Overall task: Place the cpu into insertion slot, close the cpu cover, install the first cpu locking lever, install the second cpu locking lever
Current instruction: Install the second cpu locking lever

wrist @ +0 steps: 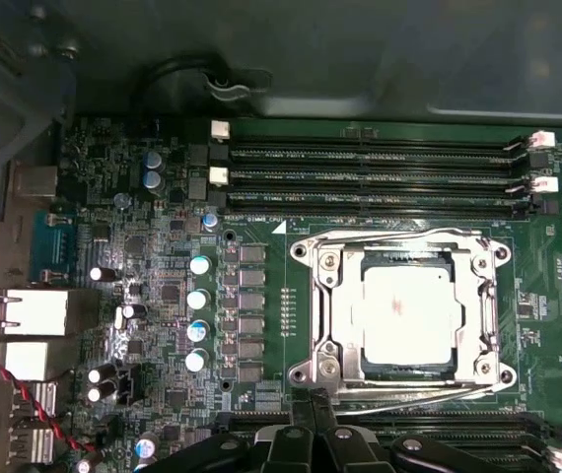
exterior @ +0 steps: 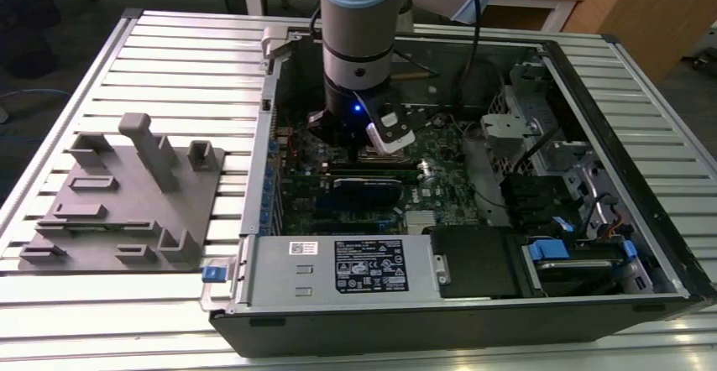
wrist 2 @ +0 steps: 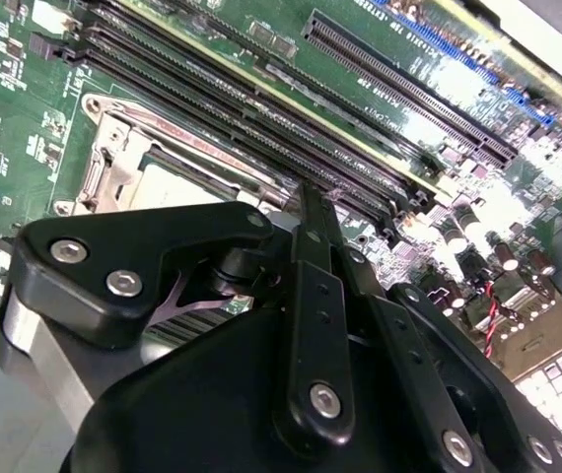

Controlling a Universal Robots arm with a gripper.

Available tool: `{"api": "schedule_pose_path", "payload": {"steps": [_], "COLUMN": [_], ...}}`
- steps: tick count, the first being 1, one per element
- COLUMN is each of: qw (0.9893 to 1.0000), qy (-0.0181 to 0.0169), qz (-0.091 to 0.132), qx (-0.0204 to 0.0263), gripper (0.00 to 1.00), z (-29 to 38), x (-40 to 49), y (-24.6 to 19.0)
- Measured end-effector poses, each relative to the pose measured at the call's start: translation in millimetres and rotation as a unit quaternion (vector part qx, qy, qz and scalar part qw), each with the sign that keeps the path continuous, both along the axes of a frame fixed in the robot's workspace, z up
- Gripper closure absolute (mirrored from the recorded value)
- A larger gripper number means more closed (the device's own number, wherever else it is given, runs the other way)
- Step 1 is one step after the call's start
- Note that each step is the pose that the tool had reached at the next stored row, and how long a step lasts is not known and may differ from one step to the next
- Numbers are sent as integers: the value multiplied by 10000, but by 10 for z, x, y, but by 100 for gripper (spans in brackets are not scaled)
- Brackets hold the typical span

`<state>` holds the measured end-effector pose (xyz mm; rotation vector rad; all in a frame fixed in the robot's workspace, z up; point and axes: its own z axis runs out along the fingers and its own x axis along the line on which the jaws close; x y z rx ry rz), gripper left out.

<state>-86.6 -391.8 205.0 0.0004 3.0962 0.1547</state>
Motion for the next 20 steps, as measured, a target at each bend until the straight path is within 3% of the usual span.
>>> {"api": "schedule_pose_path", "payload": {"steps": [8,20], "qw": [9999,9997], "qy": [0,-3], "qz": [-4,-187], "qx": [143,147], "gripper": [90,90], "z": [-30,-33], "x": [-12,1], "y": [-6,-11]}}
